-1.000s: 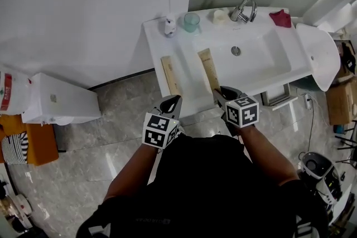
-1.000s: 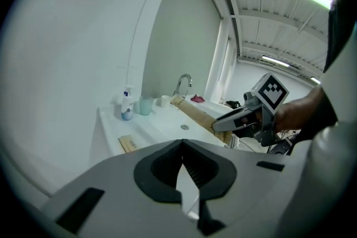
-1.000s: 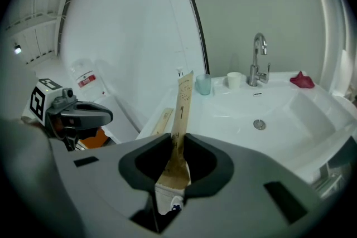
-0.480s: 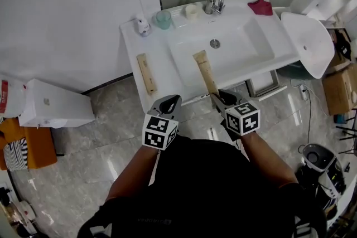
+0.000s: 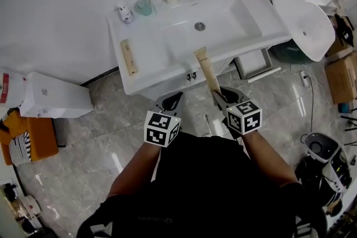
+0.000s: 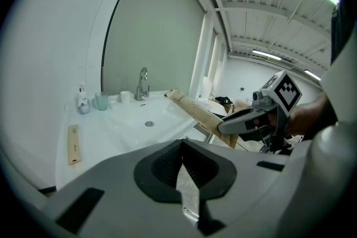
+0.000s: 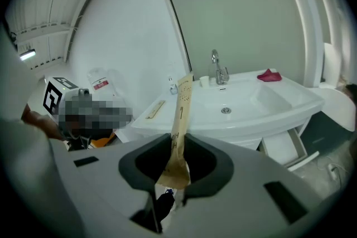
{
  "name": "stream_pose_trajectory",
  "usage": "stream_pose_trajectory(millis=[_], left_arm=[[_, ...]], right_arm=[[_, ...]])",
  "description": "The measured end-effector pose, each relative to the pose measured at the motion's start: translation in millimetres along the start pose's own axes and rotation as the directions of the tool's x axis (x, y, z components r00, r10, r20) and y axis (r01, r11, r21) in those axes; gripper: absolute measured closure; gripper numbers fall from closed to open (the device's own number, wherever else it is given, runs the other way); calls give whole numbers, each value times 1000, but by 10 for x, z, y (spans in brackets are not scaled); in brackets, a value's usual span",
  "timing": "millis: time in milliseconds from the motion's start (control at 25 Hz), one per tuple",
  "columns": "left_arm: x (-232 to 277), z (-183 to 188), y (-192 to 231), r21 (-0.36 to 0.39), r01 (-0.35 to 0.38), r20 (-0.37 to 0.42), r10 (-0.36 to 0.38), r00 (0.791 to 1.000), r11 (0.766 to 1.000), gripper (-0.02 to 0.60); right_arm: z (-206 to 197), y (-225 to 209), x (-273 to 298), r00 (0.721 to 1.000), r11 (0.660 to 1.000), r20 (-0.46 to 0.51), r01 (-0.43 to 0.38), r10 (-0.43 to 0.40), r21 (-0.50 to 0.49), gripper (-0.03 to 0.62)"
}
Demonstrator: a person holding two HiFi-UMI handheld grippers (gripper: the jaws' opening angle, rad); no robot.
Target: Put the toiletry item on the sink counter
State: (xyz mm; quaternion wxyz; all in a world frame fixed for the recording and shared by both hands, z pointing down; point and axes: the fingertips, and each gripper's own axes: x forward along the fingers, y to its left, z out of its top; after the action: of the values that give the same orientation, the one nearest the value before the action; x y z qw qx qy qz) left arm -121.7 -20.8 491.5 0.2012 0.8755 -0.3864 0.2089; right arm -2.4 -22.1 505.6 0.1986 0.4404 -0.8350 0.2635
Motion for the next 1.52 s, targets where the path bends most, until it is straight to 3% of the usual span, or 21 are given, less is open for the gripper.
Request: stream_pose_trajectory(millis=[360, 680, 1120, 1520], left_arm=[[84, -163, -822, 15, 20, -15, -20, 1000, 1000, 575], [242, 17, -1294, 65, 74, -19, -73, 997, 995, 576], [821, 217, -1329, 113, 175, -73, -167, 983, 978, 576], [1634, 784, -1328, 173, 318, -101, -304, 947, 932, 577]], right_arm=[[-500, -294, -733, 1000, 999, 11, 21, -21, 36, 523], [-674, -637, -1247, 995, 991, 41, 83, -88, 102, 523], [-776, -1218, -1384, 974, 950, 46, 205, -222, 234, 523], [-524, -1974, -1298, 935, 890, 0, 337, -354, 306, 523]])
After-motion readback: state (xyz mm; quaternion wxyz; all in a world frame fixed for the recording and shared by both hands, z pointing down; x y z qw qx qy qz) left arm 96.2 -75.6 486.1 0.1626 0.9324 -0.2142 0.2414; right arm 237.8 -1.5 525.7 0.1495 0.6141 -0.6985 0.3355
